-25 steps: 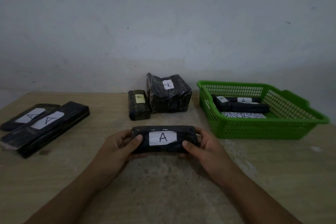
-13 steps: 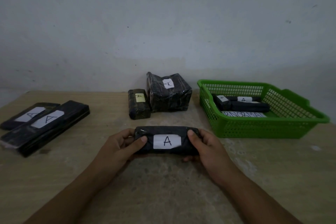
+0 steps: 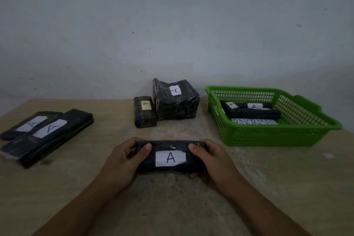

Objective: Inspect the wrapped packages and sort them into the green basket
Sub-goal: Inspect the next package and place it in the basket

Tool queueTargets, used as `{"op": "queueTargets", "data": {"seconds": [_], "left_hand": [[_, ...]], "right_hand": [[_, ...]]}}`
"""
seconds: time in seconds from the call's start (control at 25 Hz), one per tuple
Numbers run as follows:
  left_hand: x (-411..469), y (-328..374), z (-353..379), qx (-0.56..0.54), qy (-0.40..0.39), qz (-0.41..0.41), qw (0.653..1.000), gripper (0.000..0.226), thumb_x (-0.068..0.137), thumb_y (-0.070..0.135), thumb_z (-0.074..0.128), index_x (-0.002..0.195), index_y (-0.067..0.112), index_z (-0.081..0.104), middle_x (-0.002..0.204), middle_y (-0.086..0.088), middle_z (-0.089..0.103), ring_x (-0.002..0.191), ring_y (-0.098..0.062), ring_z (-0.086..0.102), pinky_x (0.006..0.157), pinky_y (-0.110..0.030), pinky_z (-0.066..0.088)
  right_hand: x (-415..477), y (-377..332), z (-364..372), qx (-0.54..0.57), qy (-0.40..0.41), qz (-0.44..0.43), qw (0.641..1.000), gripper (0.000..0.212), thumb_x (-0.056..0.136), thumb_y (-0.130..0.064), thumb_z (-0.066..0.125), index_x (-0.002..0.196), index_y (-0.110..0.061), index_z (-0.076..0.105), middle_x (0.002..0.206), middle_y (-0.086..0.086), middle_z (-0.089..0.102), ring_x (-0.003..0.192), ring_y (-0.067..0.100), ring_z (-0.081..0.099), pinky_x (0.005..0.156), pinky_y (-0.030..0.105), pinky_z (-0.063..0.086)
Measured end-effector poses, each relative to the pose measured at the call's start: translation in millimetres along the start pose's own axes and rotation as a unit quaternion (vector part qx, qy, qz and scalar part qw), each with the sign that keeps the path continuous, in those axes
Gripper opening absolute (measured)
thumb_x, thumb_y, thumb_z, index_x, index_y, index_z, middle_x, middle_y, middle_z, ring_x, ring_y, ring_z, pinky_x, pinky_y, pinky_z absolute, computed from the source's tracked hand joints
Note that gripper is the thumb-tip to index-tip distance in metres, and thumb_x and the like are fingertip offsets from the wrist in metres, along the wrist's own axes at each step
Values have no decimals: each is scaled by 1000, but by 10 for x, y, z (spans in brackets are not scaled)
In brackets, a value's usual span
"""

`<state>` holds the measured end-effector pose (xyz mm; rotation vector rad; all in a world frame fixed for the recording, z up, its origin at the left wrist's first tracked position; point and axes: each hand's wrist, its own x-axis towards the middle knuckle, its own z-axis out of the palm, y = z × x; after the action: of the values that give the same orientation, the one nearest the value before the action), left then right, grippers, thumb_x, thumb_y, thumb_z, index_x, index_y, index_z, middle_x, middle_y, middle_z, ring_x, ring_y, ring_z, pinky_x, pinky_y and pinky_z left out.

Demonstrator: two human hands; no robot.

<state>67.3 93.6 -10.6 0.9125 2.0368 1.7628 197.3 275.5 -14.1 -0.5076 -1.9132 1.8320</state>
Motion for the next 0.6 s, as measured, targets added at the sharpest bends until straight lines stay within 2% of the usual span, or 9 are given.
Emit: {"op": "queueTargets", "data": {"seconds": [0.16,0.28,0.36,0.48,0.6], "left_hand": [[4,-18,9,24,-1,18,1000,15,90,25,56,96,17,68,90,0,76,82,-10,71,65,-20,54],[4,-28,28,42,9,21,999,18,88,29,56,98,20,69,88,1,76,82,-9,72,66,-21,55],[14,-19,48,37,31,24,999,18,88,30,57,99,21,69,90,1,76,84,-9,71,65,-19,56],[24,2,21,-14,53,12,998,17,88,24,58,103,21,66,101,3,72,95,-9,67,72,-21,58],[2,-11,-20,-82,14,1,996,25,83,19,62,108,19,64,110,-5,72,105,-19,67,84,-33,57]], "right_hand": [[-9,17,-14,-41,10,-7,999,8,88,-19,68,90,-12,70,80,6,73,67,20,70,50,29,54],[17,8,-23,-73,32,-28,996,4,88,-17,68,88,-14,71,78,3,75,70,14,70,58,26,52],[14,-3,-4,-62,41,-31,997,6,87,-17,69,88,-13,71,78,4,75,69,13,71,55,25,52],[-25,-48,11,-18,59,-17,998,13,86,-22,71,93,-12,72,84,9,76,70,20,73,49,31,56],[-81,-91,-17,-27,67,-21,997,19,85,-26,71,101,-19,66,92,7,74,75,17,73,50,32,58]]}}
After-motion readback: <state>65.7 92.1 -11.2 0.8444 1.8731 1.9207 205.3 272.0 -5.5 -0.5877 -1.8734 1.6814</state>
